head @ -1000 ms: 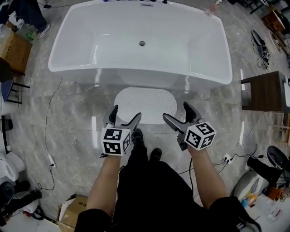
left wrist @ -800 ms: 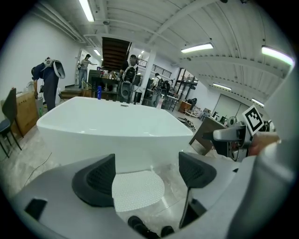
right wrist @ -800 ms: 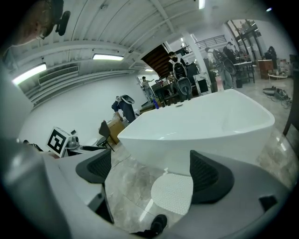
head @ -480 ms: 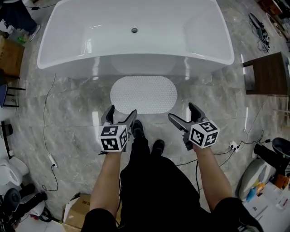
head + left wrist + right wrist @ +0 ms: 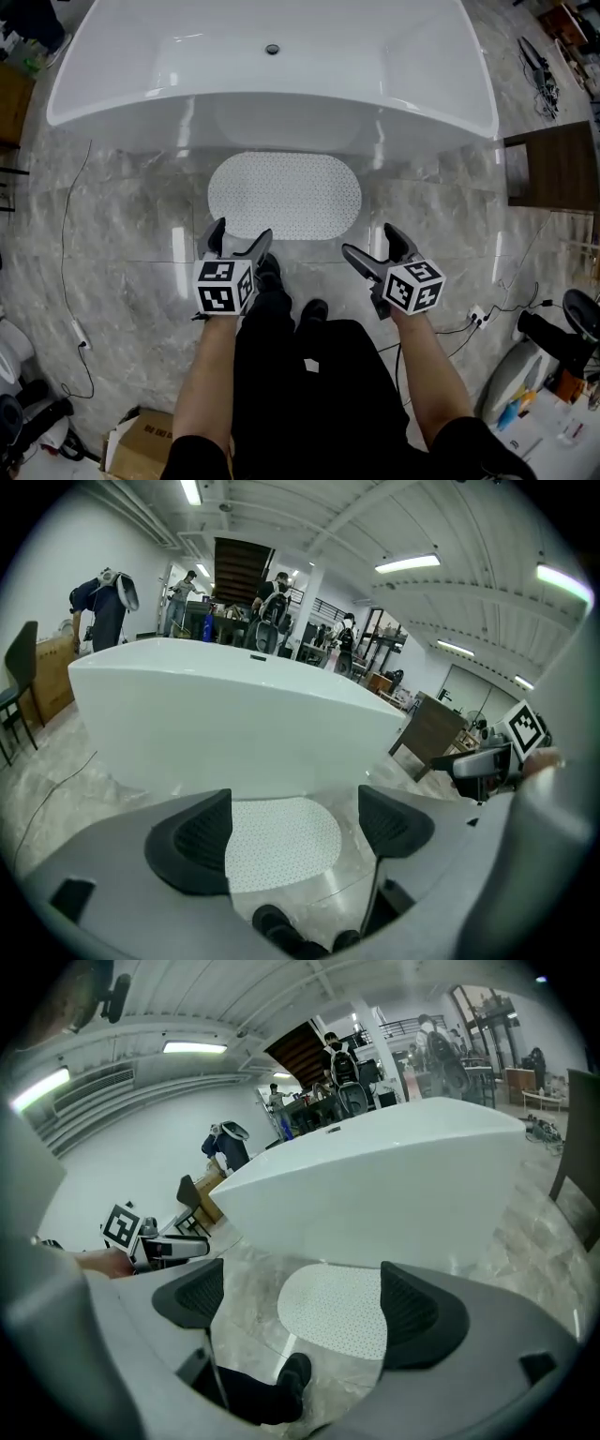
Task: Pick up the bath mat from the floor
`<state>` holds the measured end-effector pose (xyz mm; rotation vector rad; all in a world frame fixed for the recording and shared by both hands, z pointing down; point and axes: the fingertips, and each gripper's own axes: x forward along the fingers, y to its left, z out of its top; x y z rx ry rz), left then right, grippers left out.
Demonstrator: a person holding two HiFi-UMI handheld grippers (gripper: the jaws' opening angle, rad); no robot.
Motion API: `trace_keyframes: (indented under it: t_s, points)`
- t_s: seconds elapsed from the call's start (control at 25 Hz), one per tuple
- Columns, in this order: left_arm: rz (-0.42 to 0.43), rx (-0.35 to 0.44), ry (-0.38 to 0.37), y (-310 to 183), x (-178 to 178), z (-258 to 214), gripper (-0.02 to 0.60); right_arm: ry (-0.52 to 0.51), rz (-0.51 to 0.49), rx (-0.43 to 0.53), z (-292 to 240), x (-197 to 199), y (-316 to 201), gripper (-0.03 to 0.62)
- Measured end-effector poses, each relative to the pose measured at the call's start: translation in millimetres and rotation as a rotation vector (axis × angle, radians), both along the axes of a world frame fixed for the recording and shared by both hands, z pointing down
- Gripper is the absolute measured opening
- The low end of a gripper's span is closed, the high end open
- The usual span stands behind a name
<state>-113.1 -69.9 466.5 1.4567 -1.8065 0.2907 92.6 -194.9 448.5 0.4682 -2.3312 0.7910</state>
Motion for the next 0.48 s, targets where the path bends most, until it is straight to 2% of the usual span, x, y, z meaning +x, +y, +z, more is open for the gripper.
trace_keyframes:
  t_s: [0.24,0.48]
  points:
    - [-0.015,-0.029,-0.015,0,-25,74,0.440,0.003,-0.022,-0.021,86,-26,-4,0.532]
    - [-0.007,-0.061,-0.010,-6,-27,151,0.436,0.035,-0.056,-0.049,170,-36,-4,0.532]
